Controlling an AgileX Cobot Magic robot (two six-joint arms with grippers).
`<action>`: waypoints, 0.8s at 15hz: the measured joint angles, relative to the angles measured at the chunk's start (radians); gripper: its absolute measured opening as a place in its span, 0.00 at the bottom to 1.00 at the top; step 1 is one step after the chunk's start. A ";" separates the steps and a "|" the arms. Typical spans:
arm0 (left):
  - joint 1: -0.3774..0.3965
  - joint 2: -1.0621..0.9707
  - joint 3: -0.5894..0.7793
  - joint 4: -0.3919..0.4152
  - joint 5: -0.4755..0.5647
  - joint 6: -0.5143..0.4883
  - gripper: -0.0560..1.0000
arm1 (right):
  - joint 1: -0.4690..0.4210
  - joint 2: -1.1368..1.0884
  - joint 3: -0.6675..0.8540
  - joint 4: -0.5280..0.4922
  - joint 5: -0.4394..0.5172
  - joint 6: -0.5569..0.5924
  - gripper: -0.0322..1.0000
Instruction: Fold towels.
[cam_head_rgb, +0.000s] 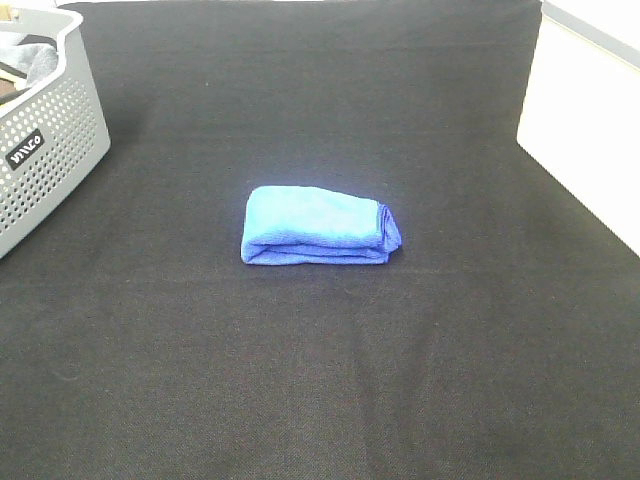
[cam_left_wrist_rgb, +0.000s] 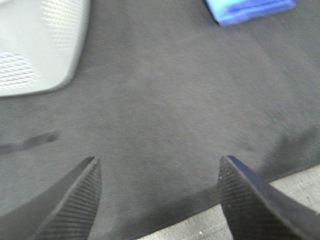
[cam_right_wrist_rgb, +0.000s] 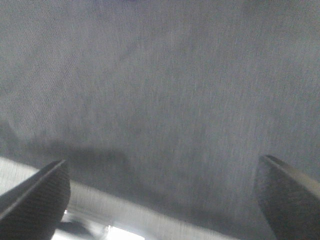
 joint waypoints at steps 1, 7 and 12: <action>0.000 0.000 0.006 -0.034 -0.038 0.046 0.66 | 0.000 -0.053 0.001 -0.001 -0.002 -0.025 0.94; 0.000 0.001 0.046 -0.079 -0.137 0.130 0.66 | 0.000 -0.099 0.004 0.000 -0.006 -0.044 0.94; 0.000 0.001 0.046 -0.080 -0.137 0.130 0.66 | 0.000 -0.099 0.004 0.000 -0.006 -0.044 0.94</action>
